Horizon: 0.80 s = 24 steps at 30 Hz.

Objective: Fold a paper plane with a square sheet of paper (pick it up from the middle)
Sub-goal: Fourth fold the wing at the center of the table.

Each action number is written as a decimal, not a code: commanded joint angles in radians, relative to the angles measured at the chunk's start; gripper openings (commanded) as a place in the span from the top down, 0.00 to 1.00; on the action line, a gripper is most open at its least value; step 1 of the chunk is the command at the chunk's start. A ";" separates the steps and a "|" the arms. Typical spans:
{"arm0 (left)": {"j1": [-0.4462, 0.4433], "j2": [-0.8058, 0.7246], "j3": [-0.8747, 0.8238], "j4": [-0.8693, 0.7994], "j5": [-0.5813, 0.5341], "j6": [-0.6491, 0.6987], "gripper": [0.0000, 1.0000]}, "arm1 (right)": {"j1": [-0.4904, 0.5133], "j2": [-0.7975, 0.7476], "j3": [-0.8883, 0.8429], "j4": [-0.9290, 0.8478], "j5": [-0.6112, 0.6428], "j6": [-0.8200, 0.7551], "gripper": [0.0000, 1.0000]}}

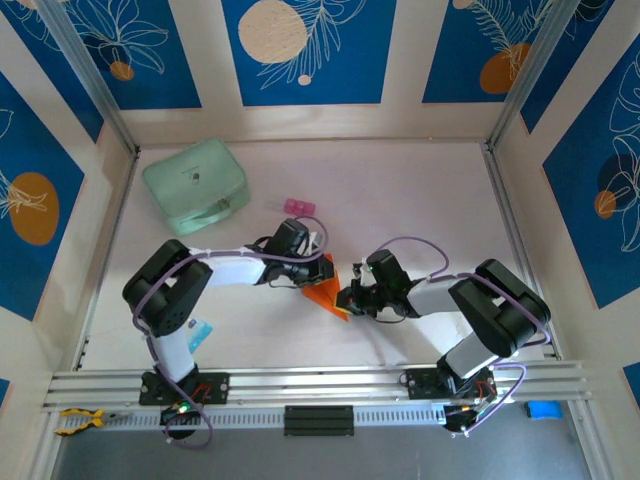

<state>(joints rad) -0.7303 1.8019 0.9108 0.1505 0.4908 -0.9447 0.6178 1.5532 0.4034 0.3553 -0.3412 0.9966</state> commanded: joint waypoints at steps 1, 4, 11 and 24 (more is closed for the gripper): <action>-0.011 0.041 0.034 0.008 0.023 -0.004 0.85 | 0.013 0.038 -0.047 -0.181 0.034 -0.009 1.00; -0.006 0.058 0.050 -0.075 -0.031 0.020 0.86 | 0.013 0.037 -0.048 -0.179 0.036 -0.008 1.00; 0.055 0.066 0.003 -0.059 -0.077 0.033 0.85 | 0.010 0.040 -0.058 -0.179 0.036 -0.008 1.00; 0.175 0.083 0.009 -0.113 -0.101 0.090 0.86 | 0.009 0.047 -0.061 -0.171 0.030 -0.010 1.00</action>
<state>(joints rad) -0.5861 1.8565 0.9150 0.0891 0.4366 -0.8951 0.6174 1.5532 0.3988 0.3653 -0.3416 0.9966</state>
